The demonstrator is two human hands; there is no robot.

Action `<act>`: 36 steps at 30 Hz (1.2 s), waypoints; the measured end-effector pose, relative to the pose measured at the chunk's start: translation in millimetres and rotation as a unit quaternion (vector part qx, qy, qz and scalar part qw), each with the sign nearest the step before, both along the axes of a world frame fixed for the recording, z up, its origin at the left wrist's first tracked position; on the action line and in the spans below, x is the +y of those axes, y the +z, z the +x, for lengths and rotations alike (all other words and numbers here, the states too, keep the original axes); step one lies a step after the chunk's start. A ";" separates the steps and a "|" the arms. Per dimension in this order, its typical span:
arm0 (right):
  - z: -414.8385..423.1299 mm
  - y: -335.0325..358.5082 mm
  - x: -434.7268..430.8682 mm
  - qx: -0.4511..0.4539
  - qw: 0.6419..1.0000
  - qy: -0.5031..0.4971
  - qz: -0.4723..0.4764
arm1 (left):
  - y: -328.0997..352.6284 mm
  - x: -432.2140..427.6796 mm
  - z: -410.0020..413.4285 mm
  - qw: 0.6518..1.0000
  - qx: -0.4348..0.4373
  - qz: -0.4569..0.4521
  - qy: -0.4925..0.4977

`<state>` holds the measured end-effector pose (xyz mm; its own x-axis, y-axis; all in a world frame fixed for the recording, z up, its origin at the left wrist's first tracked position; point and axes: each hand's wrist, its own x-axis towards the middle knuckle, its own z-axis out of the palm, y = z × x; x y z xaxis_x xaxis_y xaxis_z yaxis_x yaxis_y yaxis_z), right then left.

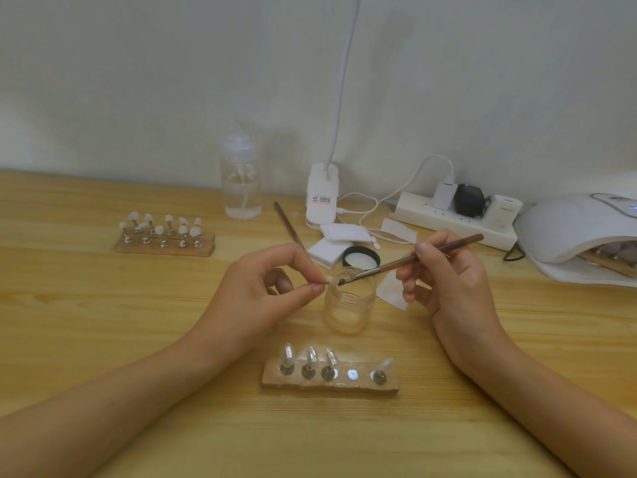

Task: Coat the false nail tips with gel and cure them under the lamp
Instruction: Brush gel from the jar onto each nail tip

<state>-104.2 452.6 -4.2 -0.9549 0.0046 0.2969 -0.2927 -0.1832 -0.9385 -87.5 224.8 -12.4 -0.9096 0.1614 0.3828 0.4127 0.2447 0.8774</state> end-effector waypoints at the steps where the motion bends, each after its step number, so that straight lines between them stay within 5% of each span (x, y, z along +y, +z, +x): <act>1: -0.3 0.0 0.6 -0.001 1.000 -0.001 -0.009 | 0.3 0.1 0.3 1.000 -0.001 0.001 -0.001; 36: -1.8 -2.3 1.5 0.001 1.000 0.003 -0.004 | 0.7 0.4 1.6 0.999 0.043 -0.024 0.008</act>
